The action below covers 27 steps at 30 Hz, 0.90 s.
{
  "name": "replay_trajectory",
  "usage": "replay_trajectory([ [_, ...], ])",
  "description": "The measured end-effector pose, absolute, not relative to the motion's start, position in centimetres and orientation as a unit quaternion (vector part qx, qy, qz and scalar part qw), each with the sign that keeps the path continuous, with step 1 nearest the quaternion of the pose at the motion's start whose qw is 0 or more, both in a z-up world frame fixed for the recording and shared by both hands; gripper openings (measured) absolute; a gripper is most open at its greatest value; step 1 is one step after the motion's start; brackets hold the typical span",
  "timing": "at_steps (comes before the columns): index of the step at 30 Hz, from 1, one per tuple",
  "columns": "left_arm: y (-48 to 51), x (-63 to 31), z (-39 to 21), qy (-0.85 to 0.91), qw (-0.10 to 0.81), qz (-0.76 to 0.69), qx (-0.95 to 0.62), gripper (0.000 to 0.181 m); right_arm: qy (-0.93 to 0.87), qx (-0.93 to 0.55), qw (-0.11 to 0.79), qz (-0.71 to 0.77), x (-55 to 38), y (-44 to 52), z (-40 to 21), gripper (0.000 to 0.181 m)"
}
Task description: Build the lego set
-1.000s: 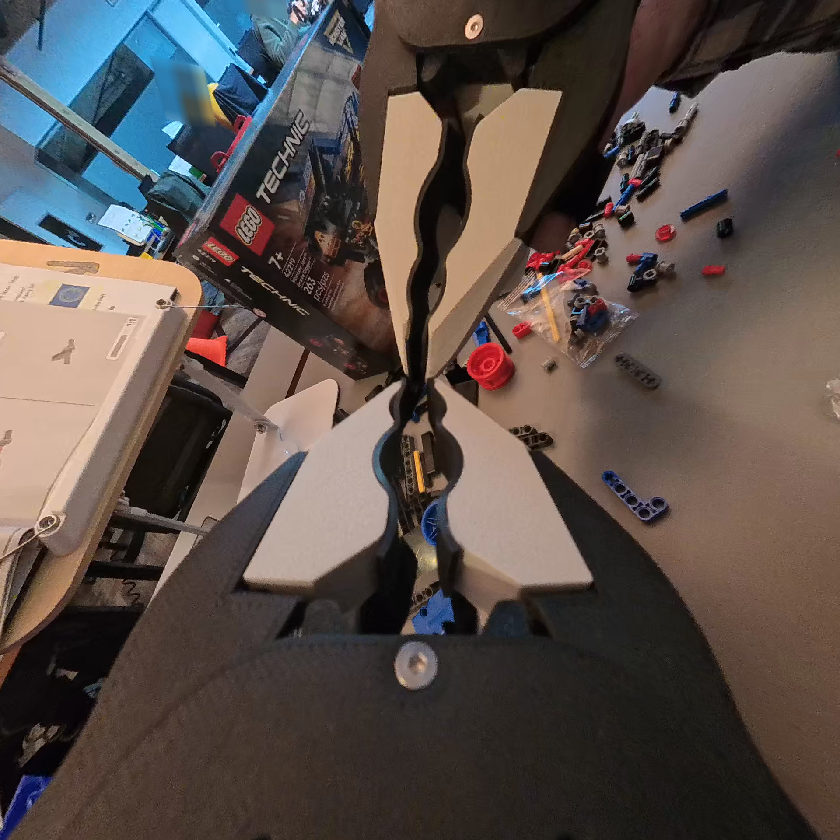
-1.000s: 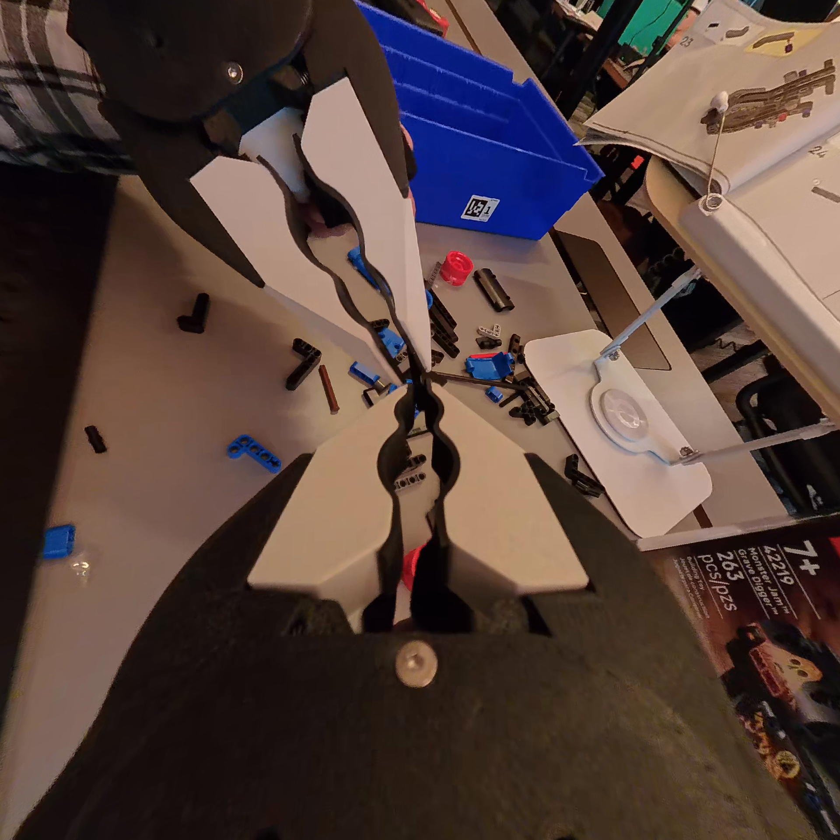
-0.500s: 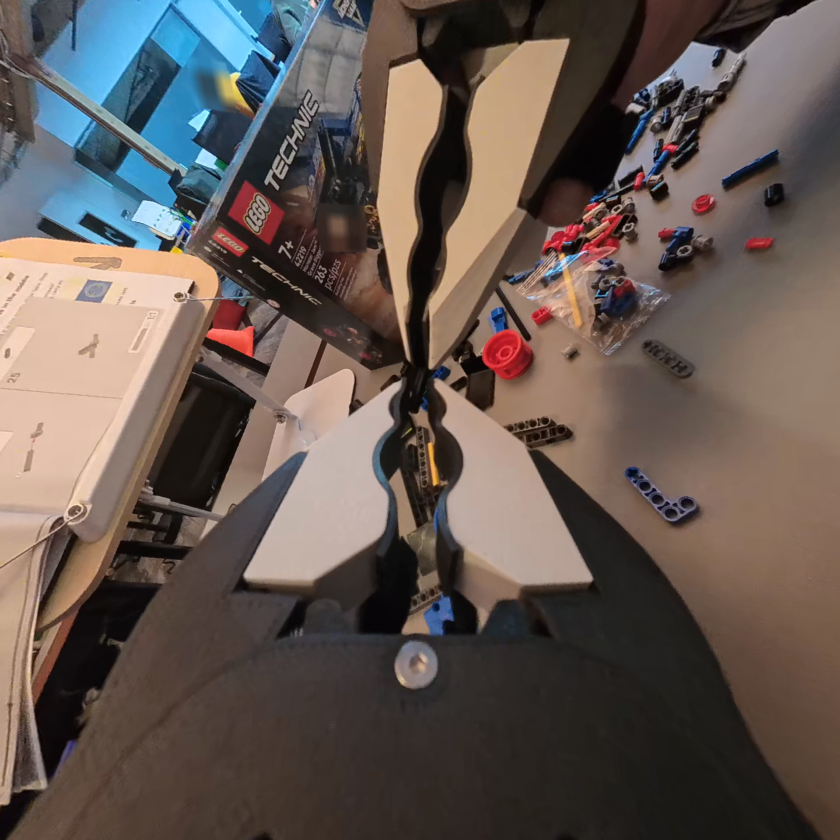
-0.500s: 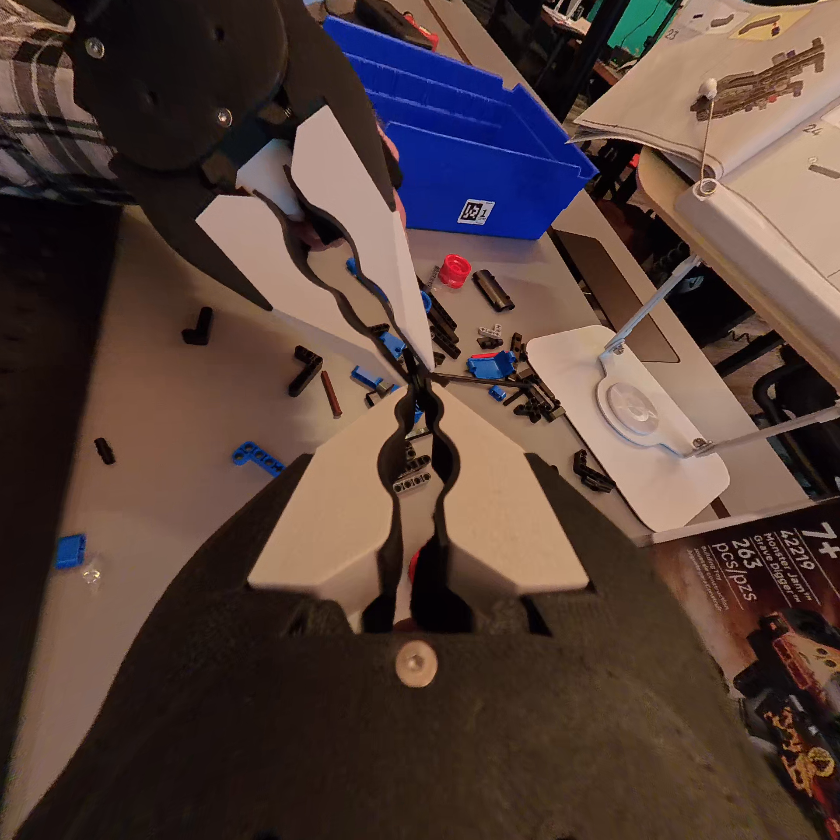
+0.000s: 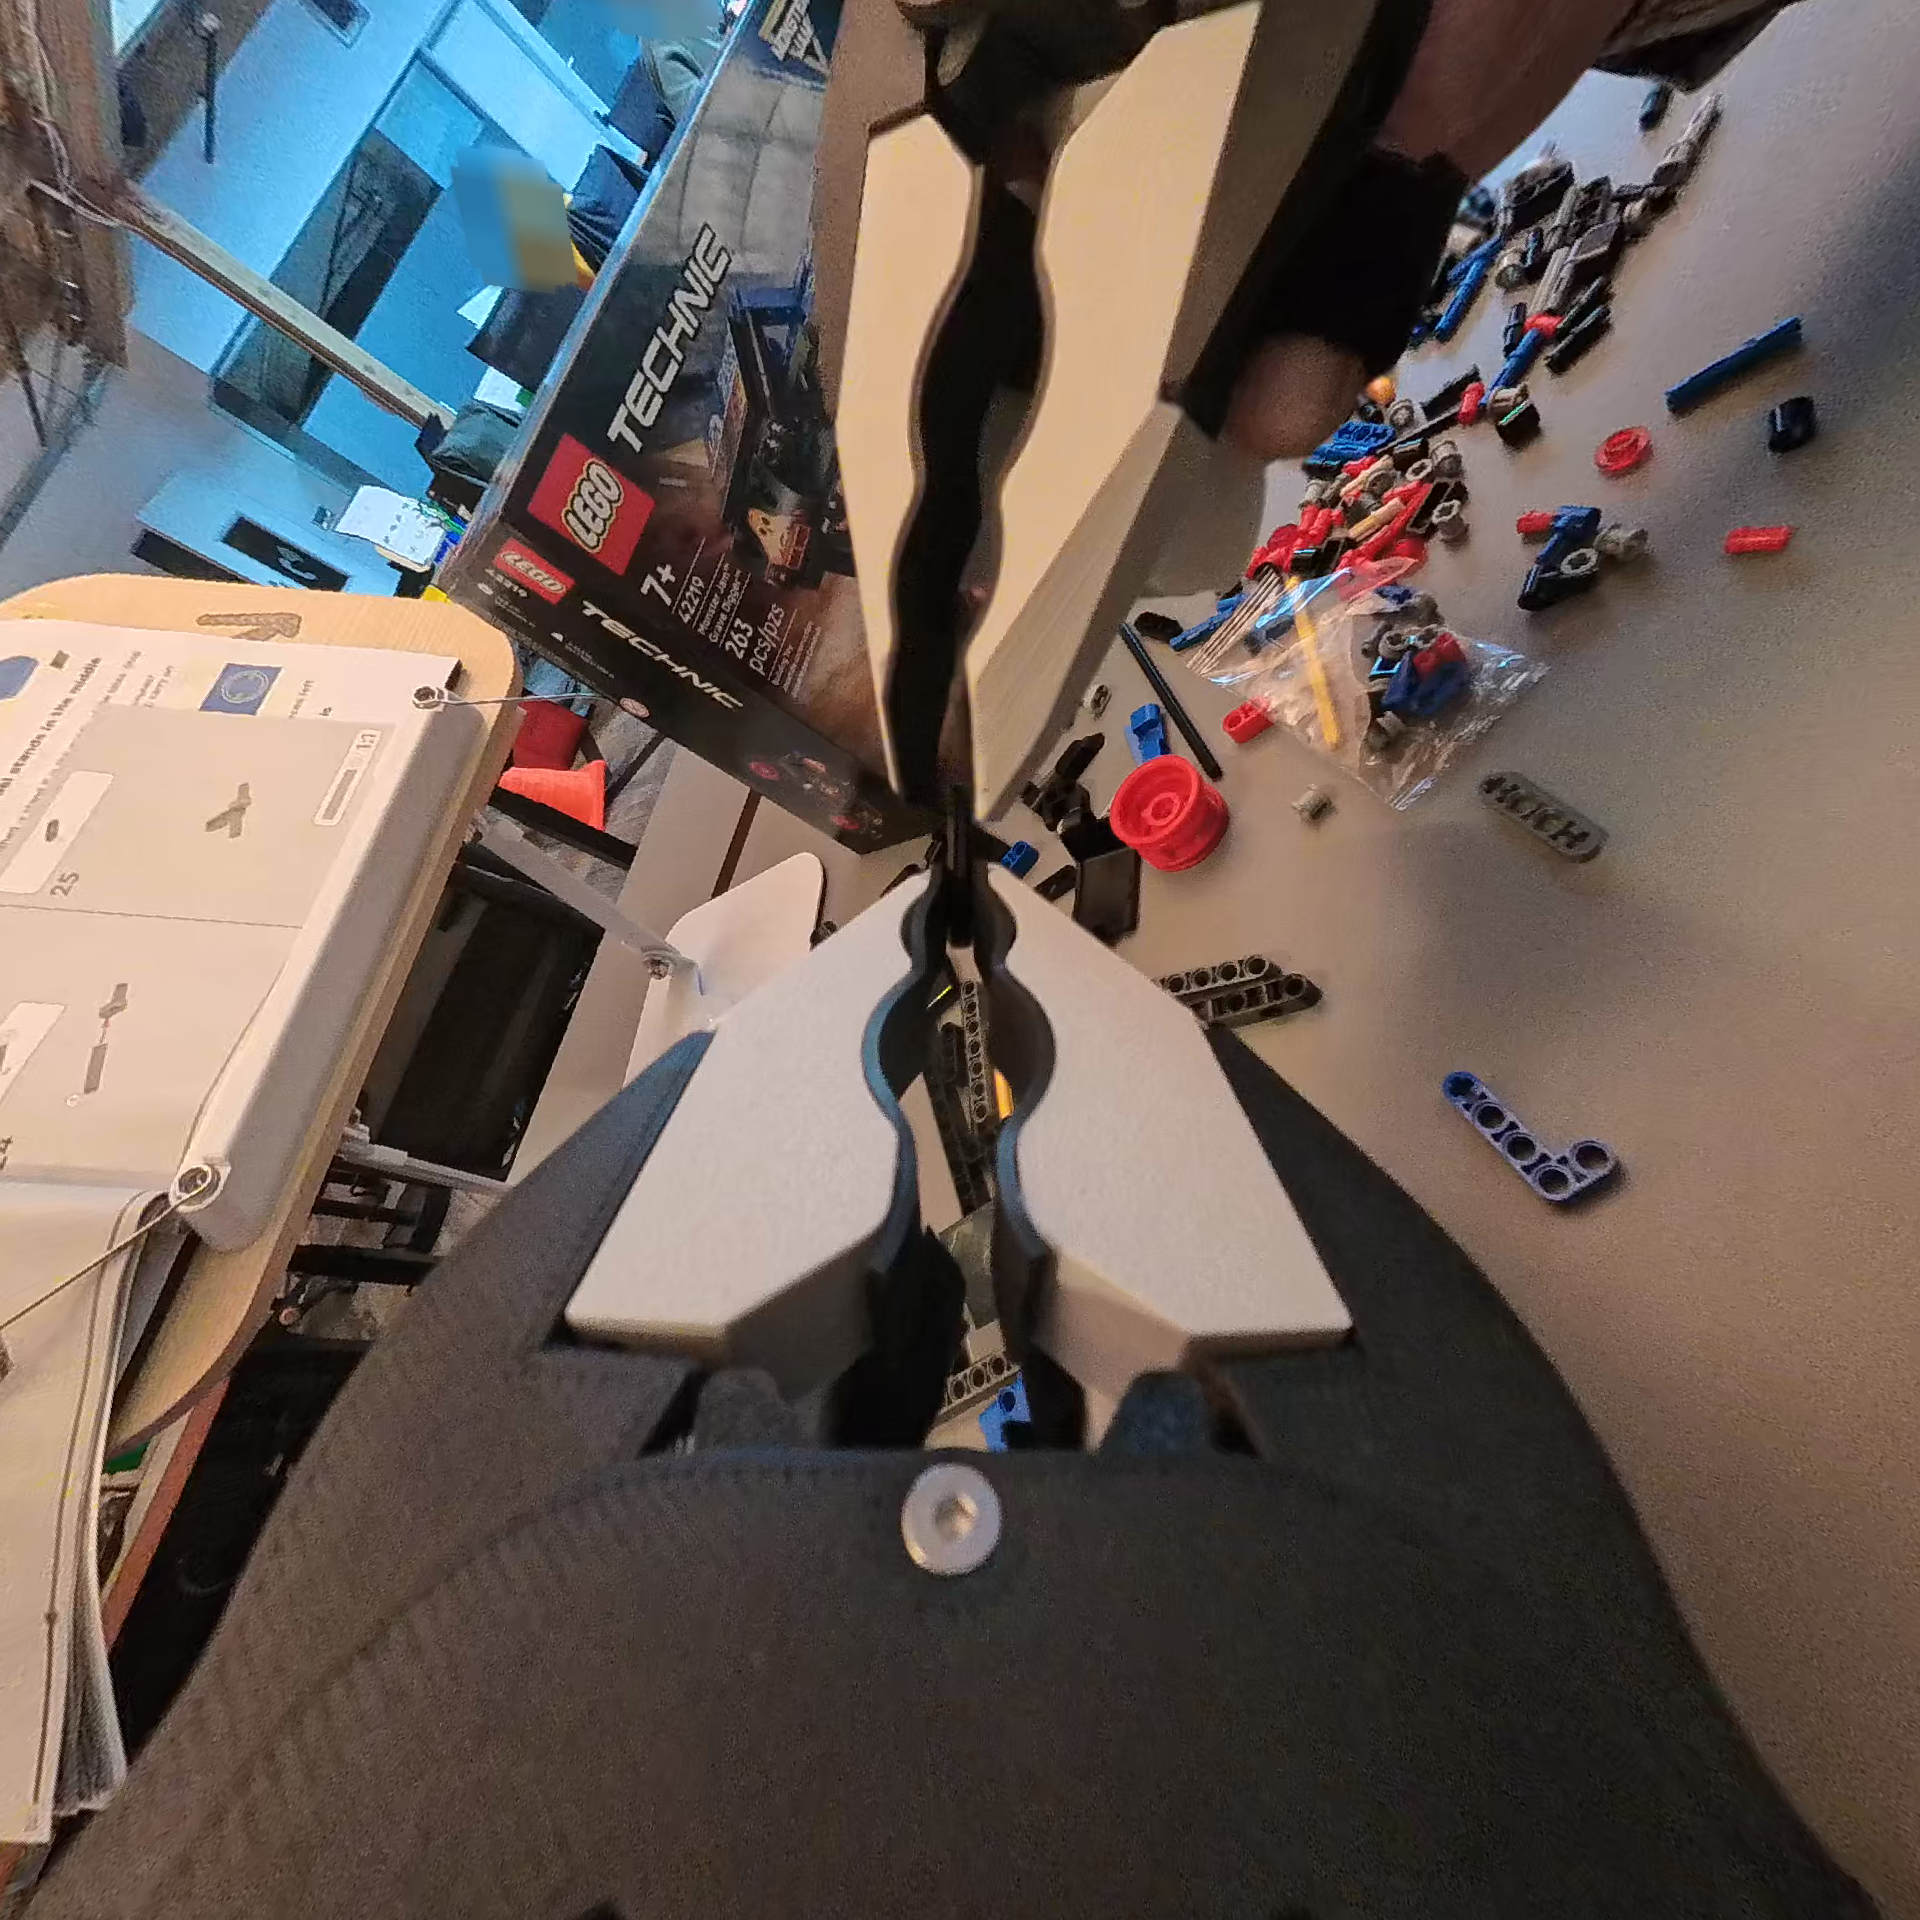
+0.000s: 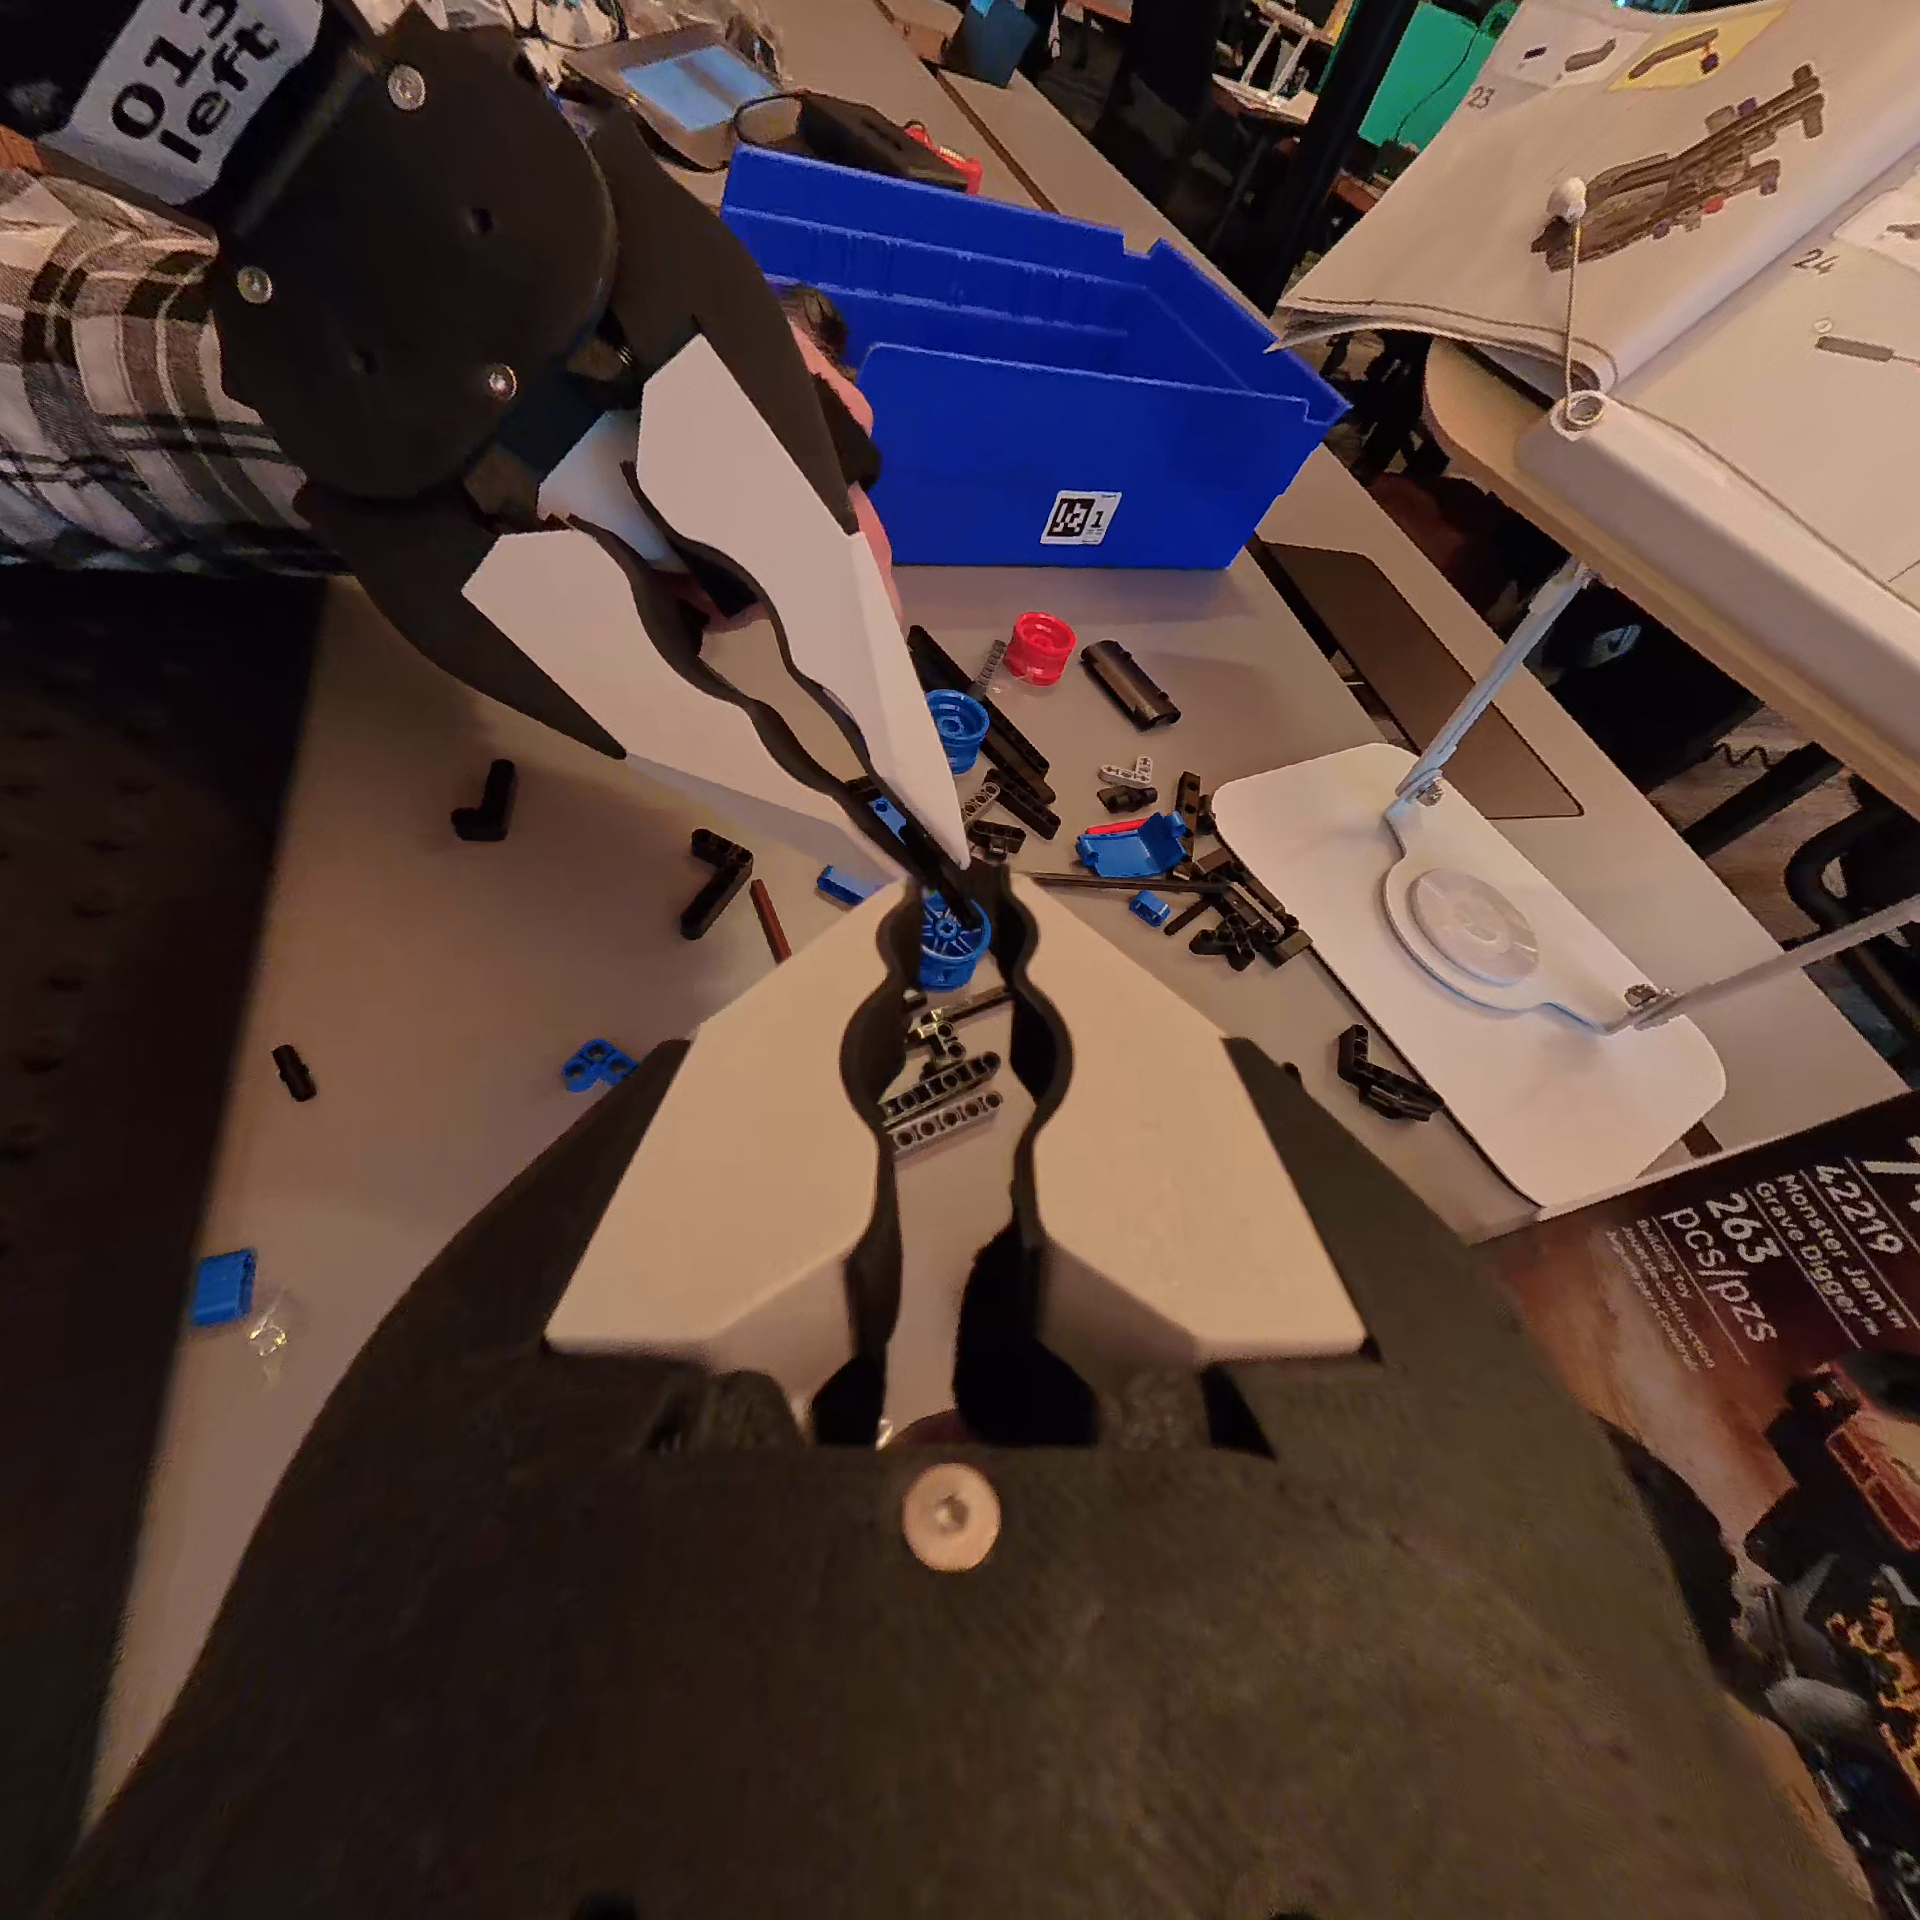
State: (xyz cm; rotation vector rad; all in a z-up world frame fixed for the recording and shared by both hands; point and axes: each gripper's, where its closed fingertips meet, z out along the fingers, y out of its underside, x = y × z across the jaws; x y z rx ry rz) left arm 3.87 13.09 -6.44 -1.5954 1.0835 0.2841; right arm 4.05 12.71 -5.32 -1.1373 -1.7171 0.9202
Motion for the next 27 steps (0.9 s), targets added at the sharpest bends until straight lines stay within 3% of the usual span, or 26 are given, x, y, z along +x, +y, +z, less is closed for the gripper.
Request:
replay_trajectory([
  [4,13.0,4.0,-6.2,0.460,0.566,0.118,-0.674,0.001,-0.697,-0.447,0.447,0.340,4.5,13.1,-5.1,0.018],
  [14,12.9,4.9,-6.6,0.475,0.551,0.122,-0.675,0.001,-0.763,-0.369,0.507,0.157,4.3,13.0,-6.7,0.008],
  [27,12.8,4.5,-6.5,0.461,0.552,0.102,-0.687,0.006,-0.757,-0.359,0.517,0.179,4.1,12.8,-6.8,0.002],
])
